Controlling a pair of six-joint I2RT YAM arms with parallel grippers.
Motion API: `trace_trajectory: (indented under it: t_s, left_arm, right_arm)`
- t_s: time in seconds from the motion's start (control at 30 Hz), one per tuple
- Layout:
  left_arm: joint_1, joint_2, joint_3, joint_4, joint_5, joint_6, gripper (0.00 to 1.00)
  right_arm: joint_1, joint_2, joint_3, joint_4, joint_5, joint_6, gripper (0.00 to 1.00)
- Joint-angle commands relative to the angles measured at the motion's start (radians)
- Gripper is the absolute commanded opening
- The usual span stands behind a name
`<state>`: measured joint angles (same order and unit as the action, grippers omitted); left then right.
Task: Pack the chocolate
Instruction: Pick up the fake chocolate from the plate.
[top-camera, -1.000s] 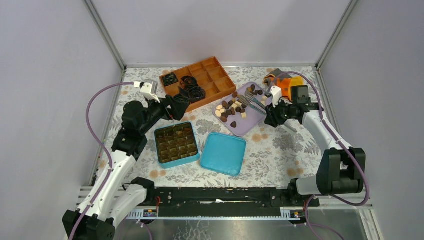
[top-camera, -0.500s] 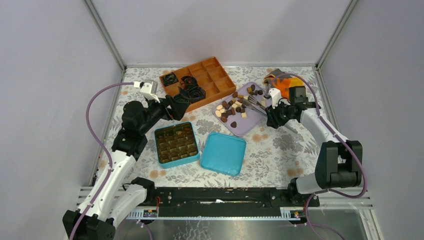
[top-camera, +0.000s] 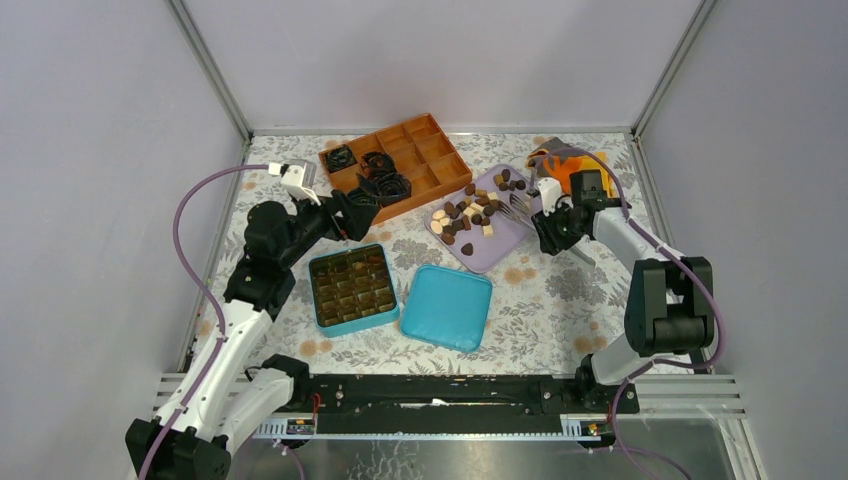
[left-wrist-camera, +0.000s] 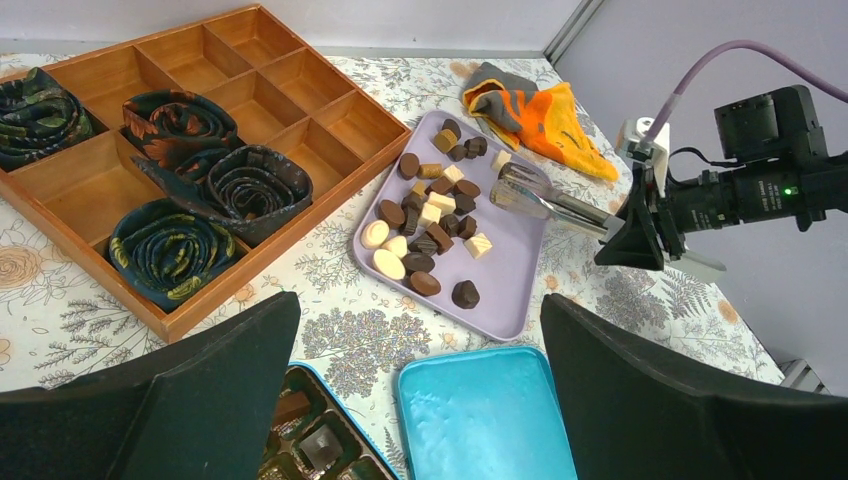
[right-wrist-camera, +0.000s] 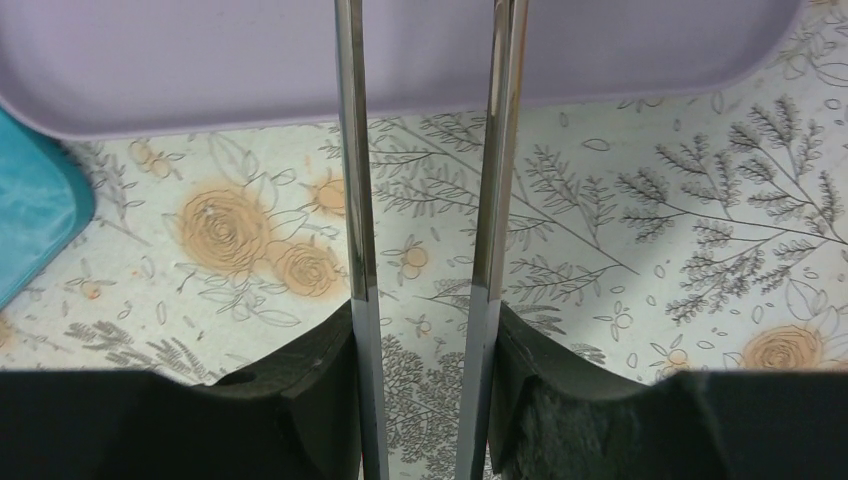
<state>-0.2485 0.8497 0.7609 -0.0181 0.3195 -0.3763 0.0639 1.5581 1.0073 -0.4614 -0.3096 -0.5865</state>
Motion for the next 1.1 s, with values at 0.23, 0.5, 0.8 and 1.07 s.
trace_trajectory:
  t_s: [0.23, 0.5, 0.8, 1.07]
  left_arm:
    - [0.005, -0.001, 0.018, 0.046, 0.021, -0.009, 0.99]
    - [0.005, -0.001, 0.018, 0.047, 0.023, -0.007, 0.99]
    - [0.005, -0.002, 0.018, 0.046, 0.021, -0.006, 0.99]
    - [0.005, -0.001, 0.018, 0.048, 0.026, -0.007, 0.99]
  right_arm:
    - [0.007, 0.098, 0.115, 0.025, 0.046, 0.041, 0.46]
    - [0.011, 0.156, 0.155, 0.013, 0.015, 0.034, 0.46]
    - [0.03, 0.182, 0.182, -0.01, -0.037, 0.001, 0.47]
    - [0.045, 0.214, 0.217, -0.028, -0.035, -0.008, 0.47]
